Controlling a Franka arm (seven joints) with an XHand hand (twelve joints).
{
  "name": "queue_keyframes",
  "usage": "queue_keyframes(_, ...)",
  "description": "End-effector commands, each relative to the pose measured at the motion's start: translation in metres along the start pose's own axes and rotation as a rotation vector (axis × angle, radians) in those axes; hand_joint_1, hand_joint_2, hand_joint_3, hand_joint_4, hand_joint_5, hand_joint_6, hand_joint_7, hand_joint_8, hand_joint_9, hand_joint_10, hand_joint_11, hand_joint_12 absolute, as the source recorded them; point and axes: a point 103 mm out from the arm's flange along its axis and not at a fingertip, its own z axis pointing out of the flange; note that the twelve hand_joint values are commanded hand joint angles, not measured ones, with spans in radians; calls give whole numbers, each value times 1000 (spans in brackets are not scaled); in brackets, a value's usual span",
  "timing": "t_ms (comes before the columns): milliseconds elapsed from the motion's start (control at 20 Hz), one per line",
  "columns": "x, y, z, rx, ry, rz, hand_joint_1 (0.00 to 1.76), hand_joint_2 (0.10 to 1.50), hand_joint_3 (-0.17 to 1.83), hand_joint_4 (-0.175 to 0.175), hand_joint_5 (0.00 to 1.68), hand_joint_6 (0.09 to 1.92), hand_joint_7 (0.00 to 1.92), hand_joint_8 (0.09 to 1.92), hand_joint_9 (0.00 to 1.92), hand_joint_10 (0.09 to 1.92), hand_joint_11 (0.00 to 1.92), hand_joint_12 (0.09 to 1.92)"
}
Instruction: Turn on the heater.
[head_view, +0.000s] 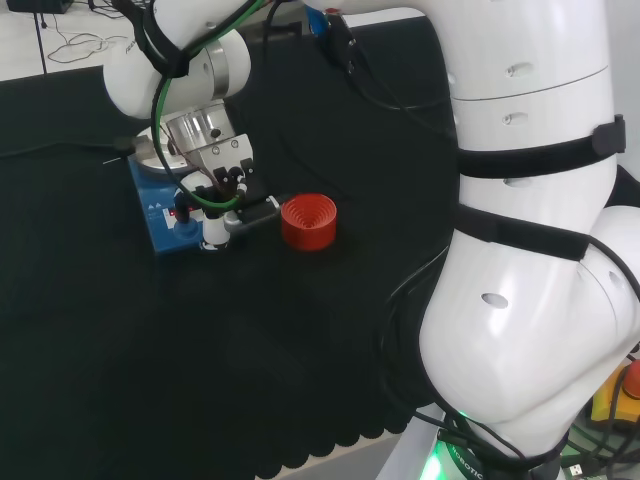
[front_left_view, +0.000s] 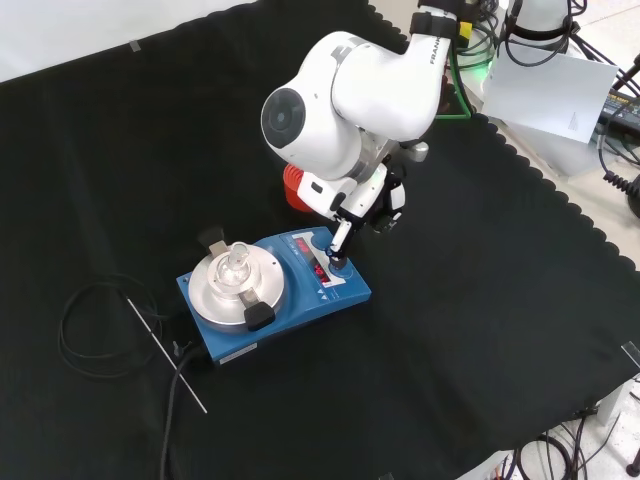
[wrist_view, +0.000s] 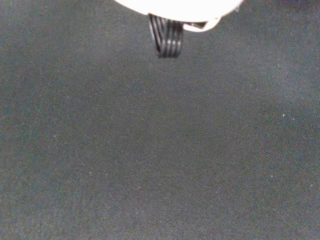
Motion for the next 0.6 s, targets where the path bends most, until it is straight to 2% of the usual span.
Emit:
queue_keyframes(50, 3, -4, -7, -16, -1, 1, 1398, 664, 1052, -52, 281, 650, 1486, 1472, 1578, 1360, 1141, 1295)
queue_keyframes(600, 8, -30, -41, -90, 16, -1, 1396, 664, 1053, -52, 283, 654, 1485, 1471, 1578, 1359, 1142, 1294)
